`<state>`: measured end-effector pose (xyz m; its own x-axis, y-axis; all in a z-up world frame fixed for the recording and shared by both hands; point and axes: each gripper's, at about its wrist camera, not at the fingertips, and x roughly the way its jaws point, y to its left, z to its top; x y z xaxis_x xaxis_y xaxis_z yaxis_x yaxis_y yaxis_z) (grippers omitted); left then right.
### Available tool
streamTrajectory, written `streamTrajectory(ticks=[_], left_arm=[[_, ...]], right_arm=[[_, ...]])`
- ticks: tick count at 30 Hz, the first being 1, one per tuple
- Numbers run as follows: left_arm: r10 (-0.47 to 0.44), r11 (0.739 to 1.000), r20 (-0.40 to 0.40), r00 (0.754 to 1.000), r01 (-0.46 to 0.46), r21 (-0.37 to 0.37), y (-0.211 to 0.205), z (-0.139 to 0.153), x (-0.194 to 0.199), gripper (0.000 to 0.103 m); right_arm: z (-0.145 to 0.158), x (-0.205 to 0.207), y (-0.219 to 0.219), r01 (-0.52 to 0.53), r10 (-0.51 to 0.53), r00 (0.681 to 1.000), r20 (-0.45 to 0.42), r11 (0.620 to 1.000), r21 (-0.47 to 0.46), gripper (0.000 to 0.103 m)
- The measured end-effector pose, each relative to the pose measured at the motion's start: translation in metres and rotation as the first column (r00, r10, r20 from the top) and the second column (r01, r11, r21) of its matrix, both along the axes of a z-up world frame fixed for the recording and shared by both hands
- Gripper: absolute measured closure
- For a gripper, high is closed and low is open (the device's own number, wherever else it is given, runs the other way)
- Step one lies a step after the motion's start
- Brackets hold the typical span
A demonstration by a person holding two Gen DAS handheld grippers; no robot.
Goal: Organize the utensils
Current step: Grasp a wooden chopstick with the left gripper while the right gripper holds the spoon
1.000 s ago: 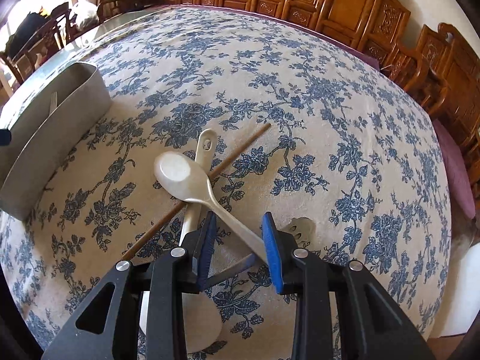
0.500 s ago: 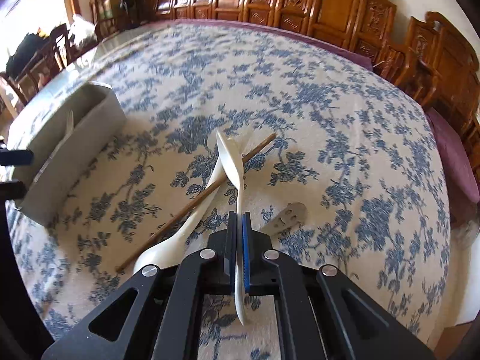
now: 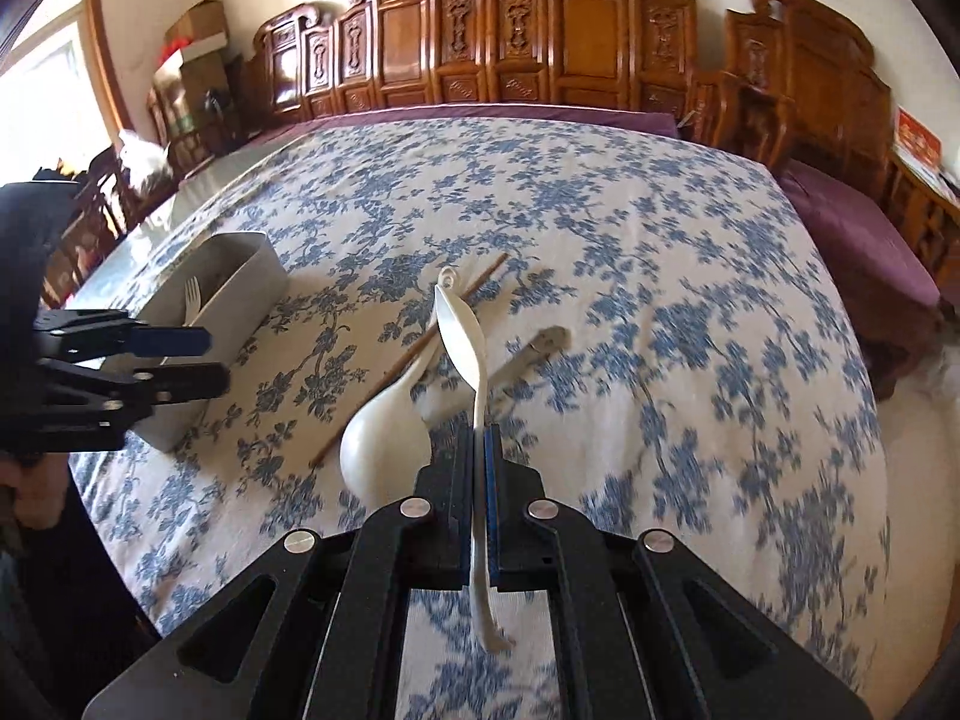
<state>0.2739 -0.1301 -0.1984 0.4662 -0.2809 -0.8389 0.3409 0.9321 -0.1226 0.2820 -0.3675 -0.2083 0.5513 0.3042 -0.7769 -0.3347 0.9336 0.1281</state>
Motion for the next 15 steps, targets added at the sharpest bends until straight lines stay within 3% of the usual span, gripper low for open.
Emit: streamTrajectory(ticks=[8,15], left_arm=[[-0.027,0.999,-0.025,0.999,0.028,0.022,-0.034,-0.023,0.021,0.055],[-0.009,0.999,-0.049,0.999,0.011,0.037,-0.050,-0.042,0.044,0.055]], right_arm=[[-0.012,-0.019,-0.030,0.096,-0.095,0.995,-0.023,0.994,0.054,0.099],[-0.021,-0.019,-0.047,0.121,-0.119,0.992,-0.032,0.990,0.068,0.099]])
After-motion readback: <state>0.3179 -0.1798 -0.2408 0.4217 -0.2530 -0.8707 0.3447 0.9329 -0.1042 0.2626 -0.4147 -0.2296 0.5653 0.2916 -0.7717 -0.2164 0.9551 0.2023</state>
